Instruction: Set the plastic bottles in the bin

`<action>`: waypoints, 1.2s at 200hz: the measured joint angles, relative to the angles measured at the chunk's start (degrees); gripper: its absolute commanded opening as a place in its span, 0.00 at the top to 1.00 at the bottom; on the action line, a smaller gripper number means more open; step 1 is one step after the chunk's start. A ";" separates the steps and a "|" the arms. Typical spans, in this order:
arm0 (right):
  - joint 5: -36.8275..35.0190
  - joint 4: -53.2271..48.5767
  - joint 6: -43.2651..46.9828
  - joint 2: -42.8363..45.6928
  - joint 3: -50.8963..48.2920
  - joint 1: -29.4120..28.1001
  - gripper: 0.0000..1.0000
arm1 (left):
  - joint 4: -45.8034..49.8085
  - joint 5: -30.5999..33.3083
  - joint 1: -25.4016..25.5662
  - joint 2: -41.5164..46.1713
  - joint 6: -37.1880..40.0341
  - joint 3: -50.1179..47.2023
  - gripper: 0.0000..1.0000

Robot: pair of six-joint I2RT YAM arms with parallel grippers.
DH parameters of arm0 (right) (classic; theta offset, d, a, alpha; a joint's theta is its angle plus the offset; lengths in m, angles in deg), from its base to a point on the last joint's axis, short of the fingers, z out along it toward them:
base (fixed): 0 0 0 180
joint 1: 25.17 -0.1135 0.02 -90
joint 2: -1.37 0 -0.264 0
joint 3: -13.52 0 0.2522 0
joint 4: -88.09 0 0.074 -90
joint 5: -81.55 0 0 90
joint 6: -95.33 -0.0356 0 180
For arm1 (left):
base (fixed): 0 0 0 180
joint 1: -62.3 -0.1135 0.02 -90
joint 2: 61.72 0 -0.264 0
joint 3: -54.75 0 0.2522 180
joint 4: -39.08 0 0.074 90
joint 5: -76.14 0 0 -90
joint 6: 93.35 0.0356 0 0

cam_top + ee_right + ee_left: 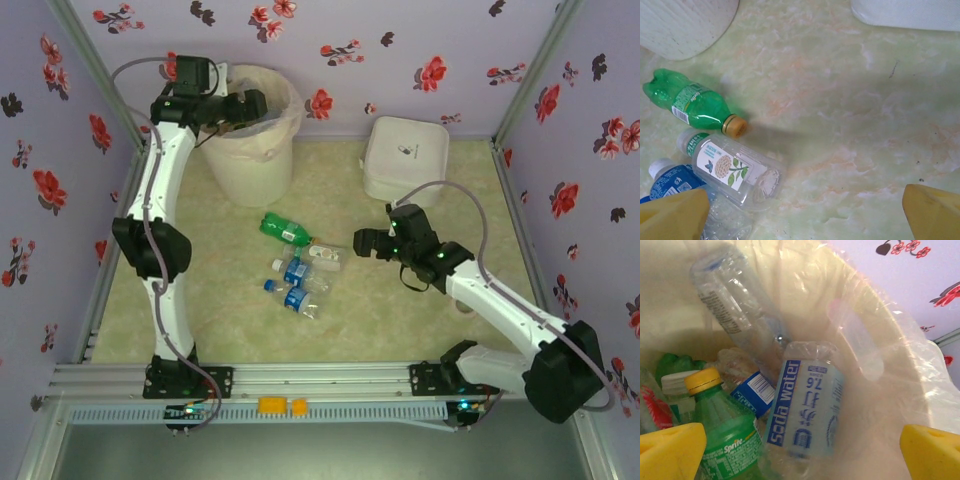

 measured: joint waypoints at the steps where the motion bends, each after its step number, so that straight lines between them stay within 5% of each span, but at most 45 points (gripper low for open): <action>1: 0.04 0.02 0.04 -0.07 0.02 0.00 0.00 | -0.02 0.00 0.00 0.09 0.00 -0.07 0.00; 48: 5.01 0.07 4.46 -4.70 3.61 0.00 0.01 | -6.34 -0.02 0.42 14.14 -1.16 -12.46 0.00; 126: 16.68 -3.30 20.59 -17.20 12.46 -0.02 0.03 | -36.13 -2.67 6.58 48.11 -10.51 -59.54 0.00; 240: 18.18 -11.74 32.41 -36.76 25.64 -3.89 0.03 | -56.61 -10.54 10.25 57.59 -21.75 -99.45 0.00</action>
